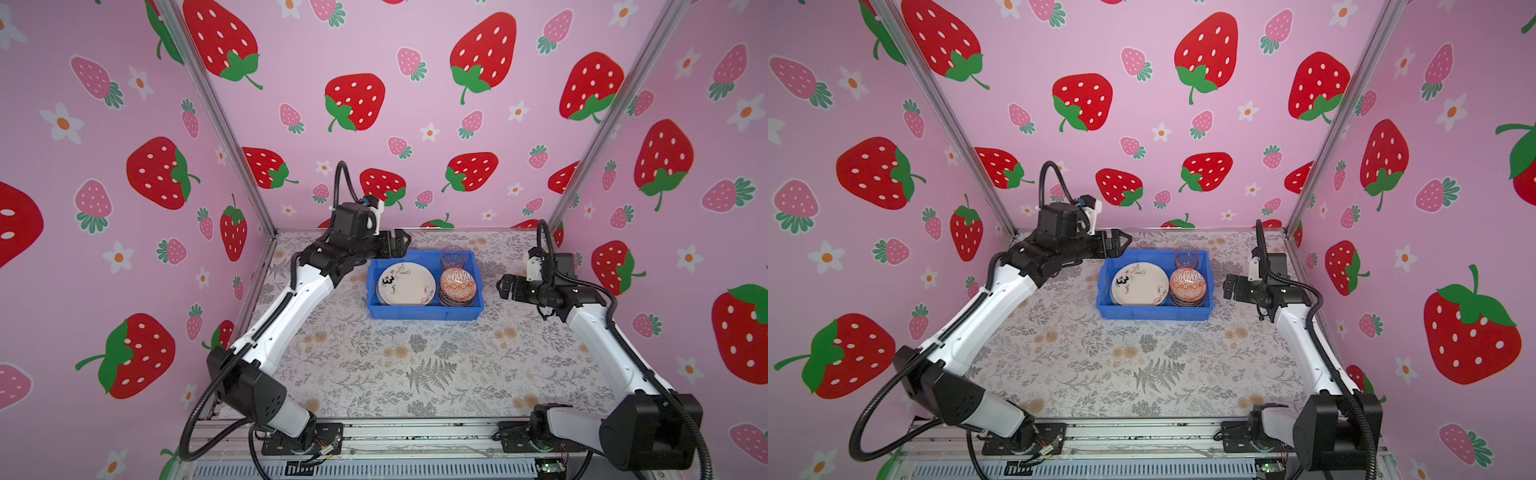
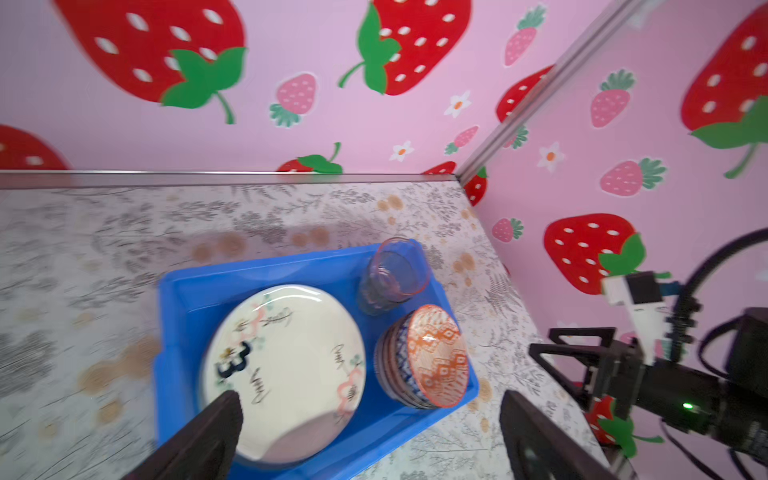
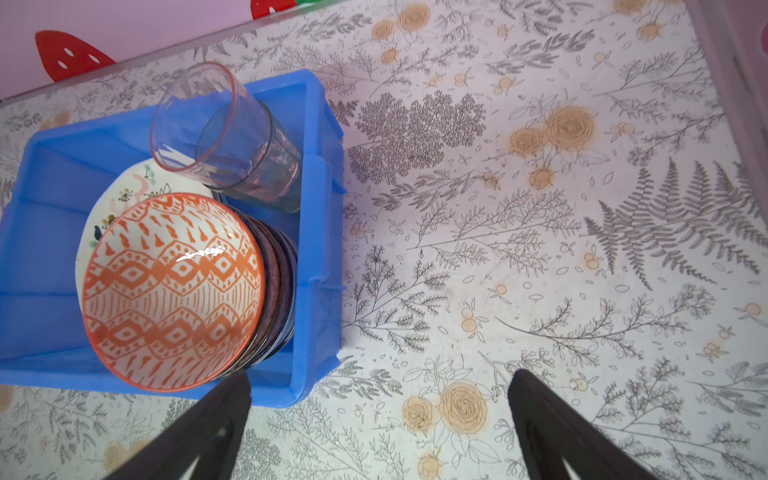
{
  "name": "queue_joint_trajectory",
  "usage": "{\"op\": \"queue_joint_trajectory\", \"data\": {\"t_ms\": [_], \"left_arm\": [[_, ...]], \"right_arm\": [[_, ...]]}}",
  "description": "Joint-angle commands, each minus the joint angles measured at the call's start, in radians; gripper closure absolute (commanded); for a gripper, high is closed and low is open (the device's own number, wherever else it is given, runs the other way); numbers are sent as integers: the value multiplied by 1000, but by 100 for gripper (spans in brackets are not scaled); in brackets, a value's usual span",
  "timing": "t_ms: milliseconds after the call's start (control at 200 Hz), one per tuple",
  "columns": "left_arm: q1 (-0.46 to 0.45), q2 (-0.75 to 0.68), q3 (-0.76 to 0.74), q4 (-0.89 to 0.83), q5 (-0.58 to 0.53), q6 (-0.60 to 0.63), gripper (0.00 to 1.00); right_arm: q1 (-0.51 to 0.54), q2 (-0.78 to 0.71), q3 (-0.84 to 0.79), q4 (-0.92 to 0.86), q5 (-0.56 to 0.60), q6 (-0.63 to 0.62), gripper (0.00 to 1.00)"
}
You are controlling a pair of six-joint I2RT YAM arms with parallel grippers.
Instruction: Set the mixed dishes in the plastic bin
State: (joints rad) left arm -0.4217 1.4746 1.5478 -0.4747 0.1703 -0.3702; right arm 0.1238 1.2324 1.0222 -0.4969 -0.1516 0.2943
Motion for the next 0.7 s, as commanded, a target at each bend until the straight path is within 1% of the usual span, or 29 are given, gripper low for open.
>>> {"op": "queue_joint_trajectory", "data": {"t_ms": [0, 85, 225, 325, 390, 430, 465, 540, 590, 630, 695], "left_arm": [[67, -113, -137, 76, -114, 40, 1], [93, -193, -274, 137, -192, 73, 1], [98, -287, -491, 300, -294, 173, 1], [98, -298, -638, 465, -382, 207, 0], [100, -276, -721, 584, -453, 210, 4], [100, -253, -750, 637, -466, 249, 4], [100, -232, -759, 651, -469, 276, 4], [101, -192, -744, 625, -514, 272, 4], [103, -180, -740, 617, -547, 256, 3], [106, -178, -751, 632, -556, 269, 3], [107, -184, -792, 695, -593, 286, 3]], "right_arm": [[-7, -36, 10, 128, 17, 0, 1], [-7, -61, -7, 175, 33, 14, 1], [-7, -109, -28, 215, 120, 21, 1], [-9, -134, -37, 222, 139, -12, 1], [-8, -147, -50, 233, 151, -46, 1], [-8, -157, -62, 246, 164, -60, 1], [-8, -166, -73, 258, 174, -72, 1], [-8, -185, -111, 293, 185, -96, 1], [-8, -207, -172, 364, 186, -85, 1], [-9, -233, -230, 444, 195, -75, 1], [-9, -280, -330, 577, 207, -71, 1]]}}
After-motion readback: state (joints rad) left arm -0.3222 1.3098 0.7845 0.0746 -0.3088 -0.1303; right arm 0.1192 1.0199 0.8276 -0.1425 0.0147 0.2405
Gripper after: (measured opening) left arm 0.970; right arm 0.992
